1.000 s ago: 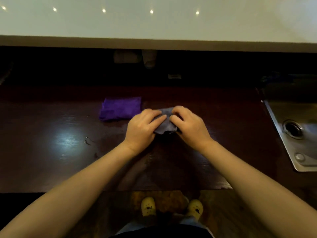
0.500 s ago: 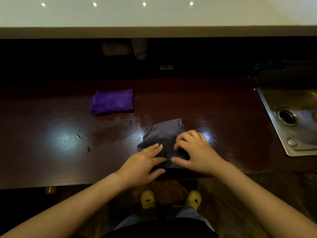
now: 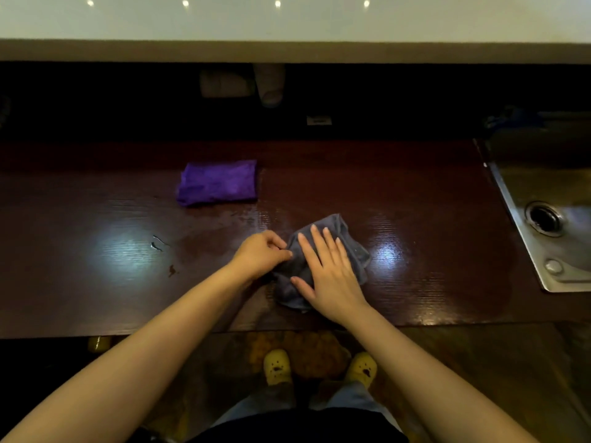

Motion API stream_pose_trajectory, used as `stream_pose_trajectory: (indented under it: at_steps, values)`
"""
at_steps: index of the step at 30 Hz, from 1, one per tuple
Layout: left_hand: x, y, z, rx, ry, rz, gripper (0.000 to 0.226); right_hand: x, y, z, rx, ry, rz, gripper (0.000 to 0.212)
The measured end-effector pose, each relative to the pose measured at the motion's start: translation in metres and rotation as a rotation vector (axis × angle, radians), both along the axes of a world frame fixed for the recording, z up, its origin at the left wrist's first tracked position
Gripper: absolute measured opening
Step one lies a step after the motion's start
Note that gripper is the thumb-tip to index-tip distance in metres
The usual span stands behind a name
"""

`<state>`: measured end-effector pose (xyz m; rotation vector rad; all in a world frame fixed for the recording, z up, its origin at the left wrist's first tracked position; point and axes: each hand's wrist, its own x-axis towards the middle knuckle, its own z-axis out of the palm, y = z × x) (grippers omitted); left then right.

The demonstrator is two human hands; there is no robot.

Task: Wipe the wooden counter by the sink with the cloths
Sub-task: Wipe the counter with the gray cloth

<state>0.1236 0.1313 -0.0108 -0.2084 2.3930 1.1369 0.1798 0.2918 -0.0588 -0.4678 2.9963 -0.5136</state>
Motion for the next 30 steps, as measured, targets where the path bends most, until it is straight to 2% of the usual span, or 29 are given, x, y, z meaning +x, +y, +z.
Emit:
stream_pose_trajectory:
  at_steps: [2, 4, 9, 13, 15, 17, 19, 20, 22, 24, 26, 30]
  values:
    - [-0.002, -0.001, 0.001, 0.078, 0.021, 0.040, 0.018, 0.001, 0.006, 0.000, -0.024, -0.002, 0.005, 0.073]
    - [-0.002, -0.002, 0.003, 0.146, 0.003, 0.045, 0.020, 0.000, 0.009, 0.002, -0.050, -0.016, 0.004, 0.071]
    - [-0.007, -0.005, -0.003, 0.133, -0.047, -0.024, 0.024, -0.006, 0.004, 0.006, -0.137, -0.026, -0.061, 0.064]
    - [-0.024, -0.013, 0.001, 0.075, 0.044, -0.077, 0.028, -0.007, -0.001, 0.003, -0.020, -0.003, -0.052, 0.066]
    - [-0.033, -0.022, 0.003, 0.051, 0.140, -0.117, 0.023, -0.010, -0.007, 0.002, -0.008, -0.021, -0.056, 0.069]
    - [-0.040, -0.037, -0.001, -0.120, 0.429, -0.128, 0.019, -0.014, -0.015, 0.001, 0.009, -0.029, -0.063, 0.071]
    - [-0.043, -0.057, -0.012, -0.401, 0.733, -0.138, 0.029, -0.013, -0.023, 0.001, 0.039, -0.020, -0.060, 0.068]
    - [-0.043, -0.065, -0.020, -0.505, 0.809, -0.118, 0.035, -0.010, -0.028, 0.000, 0.054, -0.016, -0.052, 0.066]
    - [-0.046, -0.075, -0.032, -0.620, 0.802, -0.096, 0.048, -0.006, -0.034, -0.002, 0.080, 0.000, -0.036, 0.065]
    - [-0.052, -0.076, -0.045, -0.654, 0.709, -0.117, 0.055, -0.005, -0.037, -0.002, 0.096, 0.014, -0.038, 0.064]
    - [-0.062, -0.072, -0.052, -0.663, 0.651, -0.134, 0.056, -0.008, -0.037, -0.003, 0.115, 0.032, -0.036, 0.062]
    - [-0.092, -0.069, -0.055, -0.704, 0.664, -0.091, 0.054, -0.026, -0.040, -0.005, 0.110, 0.044, -0.043, 0.057]
